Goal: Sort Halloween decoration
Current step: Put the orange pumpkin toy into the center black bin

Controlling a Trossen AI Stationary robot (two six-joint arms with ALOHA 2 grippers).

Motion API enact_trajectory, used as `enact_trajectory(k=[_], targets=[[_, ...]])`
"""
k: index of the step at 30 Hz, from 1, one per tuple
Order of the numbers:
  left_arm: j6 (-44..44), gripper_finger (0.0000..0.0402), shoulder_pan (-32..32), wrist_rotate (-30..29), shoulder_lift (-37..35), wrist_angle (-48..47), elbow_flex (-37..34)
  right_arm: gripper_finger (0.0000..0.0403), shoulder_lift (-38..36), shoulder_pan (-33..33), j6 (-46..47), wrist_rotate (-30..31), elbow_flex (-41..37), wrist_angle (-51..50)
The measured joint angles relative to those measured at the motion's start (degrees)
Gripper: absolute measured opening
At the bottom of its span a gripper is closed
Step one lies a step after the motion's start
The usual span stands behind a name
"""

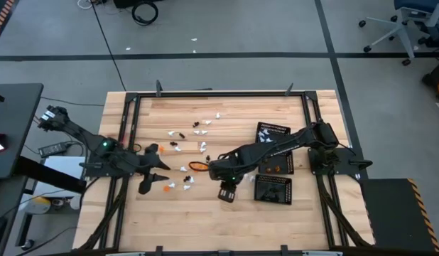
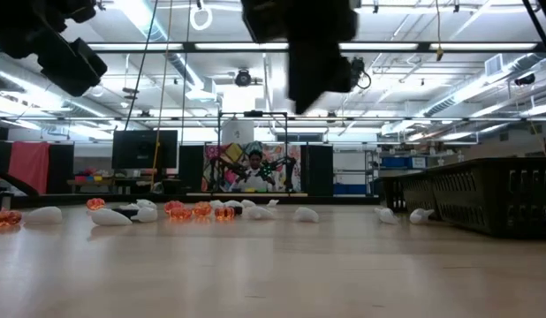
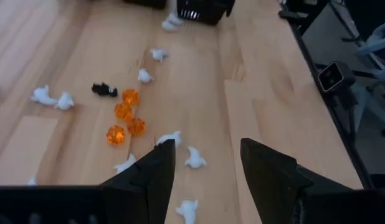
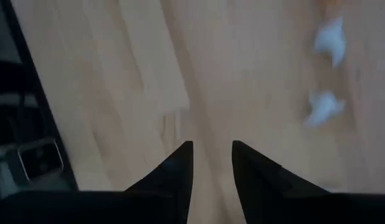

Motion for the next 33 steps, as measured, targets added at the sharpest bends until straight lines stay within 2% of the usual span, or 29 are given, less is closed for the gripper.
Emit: enact_trajectory(k=[5, 9, 16, 18, 22, 26, 33], targets=[[2.72, 0.0192, -0.02, -3.15, -4.42, -0.06, -1.82, 0.0115, 0.00, 0.19, -2.20, 7.77, 0.41, 5.40], [-1.08, 0.0192, -0.02, -3.20, -7.25, 0.36, -6.29, 0.0115, 1.05, 0.00, -2.37, 10.33, 0.33, 8.41], [-5.72, 0.0192, -0.04, -1.36, -6.06, 0.91, -10.32, 0.0115, 3.48, -1.02, -8.33, 14.88, 0.50, 19.17], [-5.92, 0.0192, 0.21, -1.37, -4.76, 0.97, -10.45, 0.0115, 4.63, -1.76, -9.61, 15.52, 0.28, 19.11], [-7.20, 0.0192, 1.34, -1.59, -2.32, 1.74, -10.37, 0.0128, 5.80, -4.38, -13.38, 13.46, 0.46, 24.12], [-7.78, 0.0192, 2.41, -1.65, -1.08, 3.25, -10.35, 0.0159, 7.86, -7.24, -16.89, 10.04, 0.34, 26.65], [-11.06, 0.0192, 3.92, -1.83, -0.52, 3.30, -10.33, 0.0199, 10.43, -10.35, -21.27, 8.24, 0.32, 31.42]])
